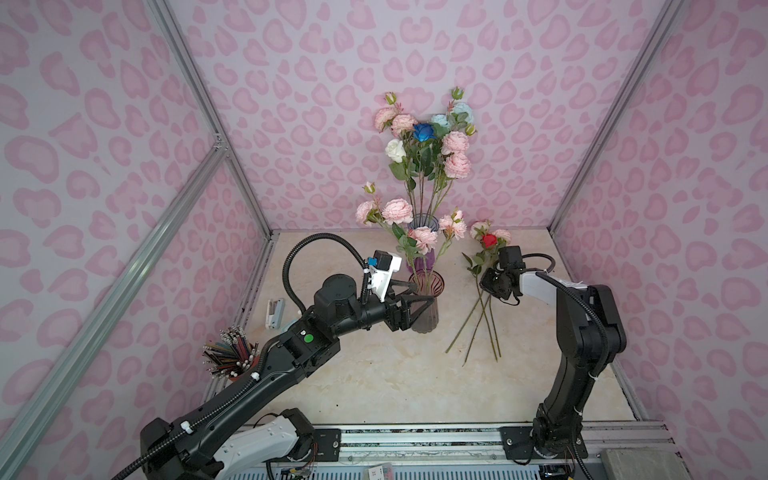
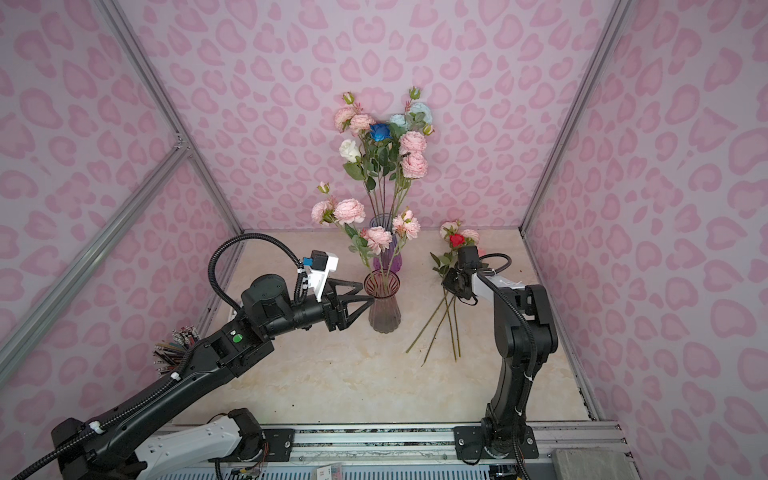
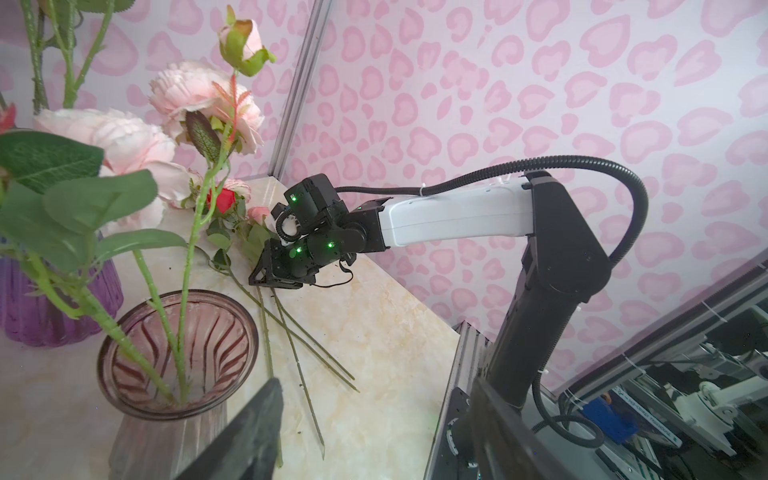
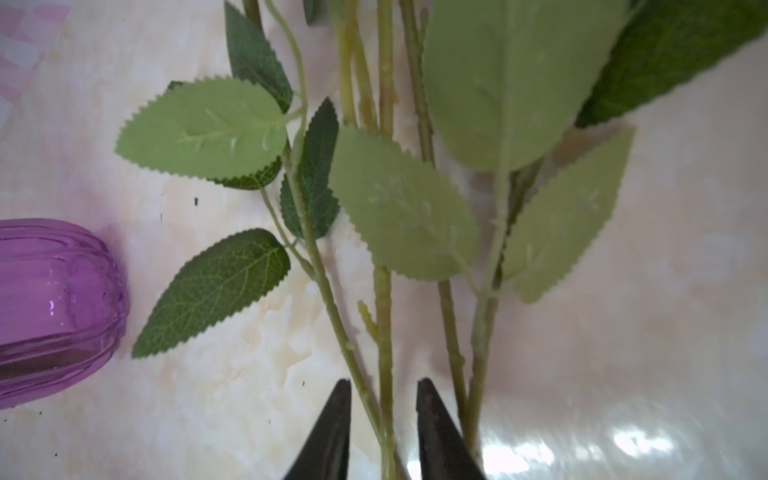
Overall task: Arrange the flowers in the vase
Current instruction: 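Lift the pink rose stems with the right gripper while the left gripper steadies the vase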
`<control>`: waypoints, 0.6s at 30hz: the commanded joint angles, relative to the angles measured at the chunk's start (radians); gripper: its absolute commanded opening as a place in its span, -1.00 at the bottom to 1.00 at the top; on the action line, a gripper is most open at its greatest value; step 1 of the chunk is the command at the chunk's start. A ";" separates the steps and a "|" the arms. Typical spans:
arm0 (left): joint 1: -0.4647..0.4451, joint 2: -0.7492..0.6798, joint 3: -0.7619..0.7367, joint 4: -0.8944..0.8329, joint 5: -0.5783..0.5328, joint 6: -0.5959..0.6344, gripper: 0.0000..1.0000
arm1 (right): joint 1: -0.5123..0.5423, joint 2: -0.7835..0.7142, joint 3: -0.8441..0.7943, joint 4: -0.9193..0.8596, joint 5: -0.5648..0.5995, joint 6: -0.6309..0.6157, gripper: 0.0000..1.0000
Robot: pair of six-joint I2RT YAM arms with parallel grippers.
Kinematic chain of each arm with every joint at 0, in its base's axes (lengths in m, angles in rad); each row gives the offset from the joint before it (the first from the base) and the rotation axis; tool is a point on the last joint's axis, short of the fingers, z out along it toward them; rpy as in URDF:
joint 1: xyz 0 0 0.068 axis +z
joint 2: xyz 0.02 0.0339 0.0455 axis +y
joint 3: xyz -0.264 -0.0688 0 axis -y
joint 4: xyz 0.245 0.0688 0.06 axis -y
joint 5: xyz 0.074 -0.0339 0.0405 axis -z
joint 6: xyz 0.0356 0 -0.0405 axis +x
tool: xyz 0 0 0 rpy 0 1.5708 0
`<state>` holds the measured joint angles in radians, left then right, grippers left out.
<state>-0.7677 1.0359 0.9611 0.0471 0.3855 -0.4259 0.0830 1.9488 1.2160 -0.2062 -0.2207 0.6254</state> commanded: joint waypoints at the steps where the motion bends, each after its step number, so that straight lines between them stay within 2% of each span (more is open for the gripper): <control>1: -0.001 -0.006 -0.001 0.011 -0.023 0.003 0.44 | 0.000 0.029 0.013 0.006 -0.019 0.010 -0.59; 5: 0.000 -0.008 0.001 0.007 -0.028 0.007 0.44 | -0.002 0.034 0.017 0.019 -0.032 0.023 -0.91; 7: 0.000 -0.010 0.001 0.005 -0.033 0.010 0.44 | 0.000 0.015 0.002 0.043 -0.050 0.030 -1.00; 18: 0.001 -0.030 0.002 -0.011 -0.065 0.029 0.44 | 0.037 -0.291 -0.142 0.153 -0.069 0.033 -1.00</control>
<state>-0.7677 1.0149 0.9611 0.0452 0.3389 -0.4156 0.1123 1.7035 1.1000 -0.1131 -0.2810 0.6621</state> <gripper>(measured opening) 0.721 0.056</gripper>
